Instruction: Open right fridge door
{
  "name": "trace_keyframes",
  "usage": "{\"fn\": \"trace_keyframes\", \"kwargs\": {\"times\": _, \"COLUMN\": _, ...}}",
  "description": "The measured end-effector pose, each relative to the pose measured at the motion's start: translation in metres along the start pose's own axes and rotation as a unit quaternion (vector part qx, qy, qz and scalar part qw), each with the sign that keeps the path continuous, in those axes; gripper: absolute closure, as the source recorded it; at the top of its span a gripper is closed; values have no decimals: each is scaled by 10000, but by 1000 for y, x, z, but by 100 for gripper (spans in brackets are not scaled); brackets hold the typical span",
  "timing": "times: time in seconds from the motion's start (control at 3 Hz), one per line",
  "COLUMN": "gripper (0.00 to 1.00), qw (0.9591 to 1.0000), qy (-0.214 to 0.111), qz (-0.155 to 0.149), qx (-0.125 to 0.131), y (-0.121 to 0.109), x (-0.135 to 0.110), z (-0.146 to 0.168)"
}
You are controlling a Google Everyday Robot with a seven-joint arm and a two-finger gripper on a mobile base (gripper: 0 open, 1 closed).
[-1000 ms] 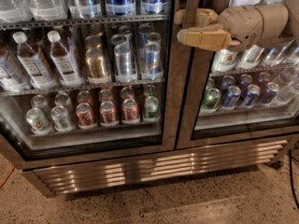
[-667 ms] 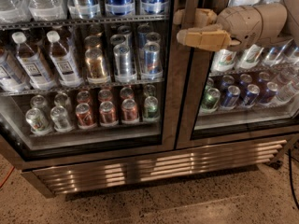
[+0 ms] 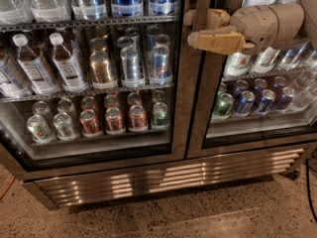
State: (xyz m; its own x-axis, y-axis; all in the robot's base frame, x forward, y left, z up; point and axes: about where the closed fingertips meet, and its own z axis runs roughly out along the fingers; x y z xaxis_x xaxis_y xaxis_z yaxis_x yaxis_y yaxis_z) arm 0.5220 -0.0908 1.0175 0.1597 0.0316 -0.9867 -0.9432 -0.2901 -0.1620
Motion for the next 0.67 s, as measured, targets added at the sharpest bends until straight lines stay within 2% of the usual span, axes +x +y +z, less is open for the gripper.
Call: {"fn": "trace_keyframes", "kwargs": {"times": 0.67, "gripper": 100, "qw": 9999, "qy": -54, "qz": 8, "qx": -154, "y": 3, "x": 1, "z": -1}}
